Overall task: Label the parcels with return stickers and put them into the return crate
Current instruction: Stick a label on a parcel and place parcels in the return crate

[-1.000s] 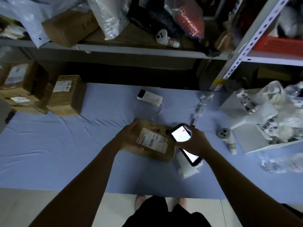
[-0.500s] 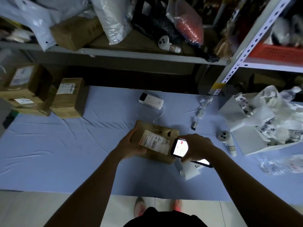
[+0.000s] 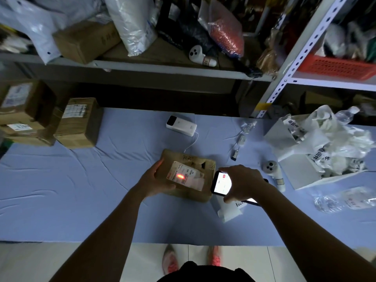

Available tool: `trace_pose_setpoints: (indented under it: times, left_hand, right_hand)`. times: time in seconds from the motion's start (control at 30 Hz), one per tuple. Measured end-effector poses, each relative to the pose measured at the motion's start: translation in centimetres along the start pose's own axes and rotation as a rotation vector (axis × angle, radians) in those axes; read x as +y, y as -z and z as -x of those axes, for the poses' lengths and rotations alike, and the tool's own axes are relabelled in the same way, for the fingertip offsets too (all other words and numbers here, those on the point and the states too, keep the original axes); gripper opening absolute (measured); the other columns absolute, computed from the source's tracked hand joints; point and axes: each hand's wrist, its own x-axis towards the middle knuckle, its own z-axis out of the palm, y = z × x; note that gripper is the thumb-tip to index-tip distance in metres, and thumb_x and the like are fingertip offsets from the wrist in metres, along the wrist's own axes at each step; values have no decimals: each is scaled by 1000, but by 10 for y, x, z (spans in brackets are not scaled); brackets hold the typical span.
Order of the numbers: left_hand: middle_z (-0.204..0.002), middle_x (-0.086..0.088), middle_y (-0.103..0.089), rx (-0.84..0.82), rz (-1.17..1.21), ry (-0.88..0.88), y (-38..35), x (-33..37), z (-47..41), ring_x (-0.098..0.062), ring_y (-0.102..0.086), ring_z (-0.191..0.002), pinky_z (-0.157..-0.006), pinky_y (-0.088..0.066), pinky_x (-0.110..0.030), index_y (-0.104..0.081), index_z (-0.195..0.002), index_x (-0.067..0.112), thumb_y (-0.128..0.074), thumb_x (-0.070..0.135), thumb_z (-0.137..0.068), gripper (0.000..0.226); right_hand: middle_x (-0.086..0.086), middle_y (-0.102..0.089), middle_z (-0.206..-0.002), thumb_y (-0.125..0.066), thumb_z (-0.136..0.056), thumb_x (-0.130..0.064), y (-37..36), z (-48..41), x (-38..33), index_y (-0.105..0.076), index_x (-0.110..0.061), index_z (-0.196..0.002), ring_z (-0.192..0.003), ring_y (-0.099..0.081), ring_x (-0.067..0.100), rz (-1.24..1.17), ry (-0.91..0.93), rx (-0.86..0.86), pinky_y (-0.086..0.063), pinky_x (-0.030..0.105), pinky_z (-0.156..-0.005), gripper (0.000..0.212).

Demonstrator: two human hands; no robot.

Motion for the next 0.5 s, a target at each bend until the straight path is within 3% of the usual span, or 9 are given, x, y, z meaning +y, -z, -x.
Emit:
trace_pose_setpoints:
  times: [0.07,0.23,0.4,0.5]
  left_hand:
    - [-144,5,-53,13,14,6,-1,0,0,-19,-52,-132,-100,-54,-39,-23,-157,42,-98,22,-60,124]
    - [-140,6,-56,24,31,29,-2,0,0,-18,-55,-127,-99,-56,-41,-25,-156,44,-97,16,-62,121]
    - [-137,5,-58,27,34,35,-2,4,2,-19,-57,-126,-99,-55,-44,-26,-155,47,-97,15,-61,122]
    - [-139,5,-57,30,3,36,-2,7,5,-20,-55,-127,-100,-55,-44,-25,-155,49,-97,19,-62,121]
  right_hand:
    - [-8,-65,-127,-84,-67,-54,1,1,0,-50,-37,-137,-116,-61,20,3,3,2,-47,34,-88,79]
    - [-6,-61,-136,-81,-73,-56,4,5,-2,-45,-35,-143,-124,-58,21,44,5,-22,-45,36,-95,82]
    - [-5,-60,-138,-80,-75,-58,6,7,1,-43,-33,-147,-127,-56,22,63,5,-36,-44,36,-96,85]
    - [-5,-61,-137,-83,-71,-55,4,3,10,-45,-33,-145,-127,-56,21,-54,-36,-18,-47,37,-96,86]
